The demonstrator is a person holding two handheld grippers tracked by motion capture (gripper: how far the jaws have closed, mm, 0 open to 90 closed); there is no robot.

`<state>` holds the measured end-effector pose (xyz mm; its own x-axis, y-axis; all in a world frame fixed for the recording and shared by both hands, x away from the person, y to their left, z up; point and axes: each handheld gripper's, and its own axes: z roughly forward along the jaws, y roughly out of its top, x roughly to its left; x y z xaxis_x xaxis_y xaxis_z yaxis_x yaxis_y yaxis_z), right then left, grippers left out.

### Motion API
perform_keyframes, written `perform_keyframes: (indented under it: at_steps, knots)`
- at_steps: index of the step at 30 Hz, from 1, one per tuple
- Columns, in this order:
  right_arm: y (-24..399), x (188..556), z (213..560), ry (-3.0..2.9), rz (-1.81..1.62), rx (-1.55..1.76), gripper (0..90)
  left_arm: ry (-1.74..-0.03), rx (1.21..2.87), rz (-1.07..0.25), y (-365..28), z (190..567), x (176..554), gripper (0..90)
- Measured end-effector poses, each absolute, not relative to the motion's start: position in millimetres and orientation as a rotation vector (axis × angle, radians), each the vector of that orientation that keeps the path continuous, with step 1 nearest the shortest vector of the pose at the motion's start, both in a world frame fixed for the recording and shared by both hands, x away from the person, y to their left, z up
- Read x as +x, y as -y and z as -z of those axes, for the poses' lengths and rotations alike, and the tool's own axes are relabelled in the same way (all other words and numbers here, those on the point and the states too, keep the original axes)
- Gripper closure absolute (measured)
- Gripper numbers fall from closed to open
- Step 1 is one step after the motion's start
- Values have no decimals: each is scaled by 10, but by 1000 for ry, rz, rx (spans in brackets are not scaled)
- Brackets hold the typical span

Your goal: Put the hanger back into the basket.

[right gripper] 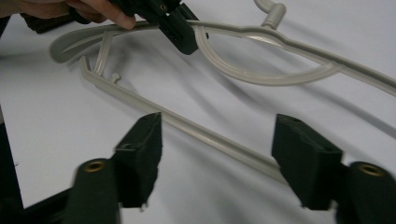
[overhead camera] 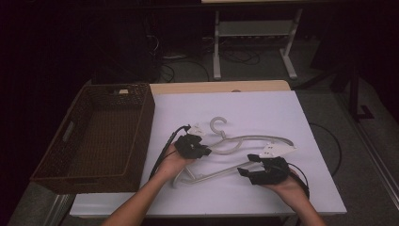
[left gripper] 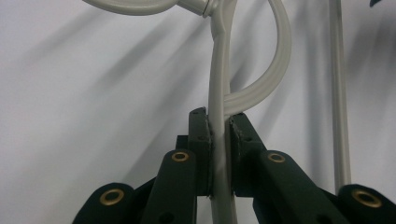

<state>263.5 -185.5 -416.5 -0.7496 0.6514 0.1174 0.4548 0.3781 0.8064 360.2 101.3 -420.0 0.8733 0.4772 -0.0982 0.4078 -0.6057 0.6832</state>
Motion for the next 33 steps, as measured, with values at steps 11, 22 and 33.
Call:
perform_keyframes:
  at_steps: [11,22,33]
  knots:
    - [2072,2413,4150,-2336,-1374,998,195,-714,2242,-161,-1119,3872,3658,815]
    - [2153,2421,4164,-2310,-1373,1024,177,-738,2244,-222,-1194,3451,3685,815]
    - [2170,2438,4165,-2287,-1386,1047,129,-760,2224,-257,-1408,3056,3745,815]
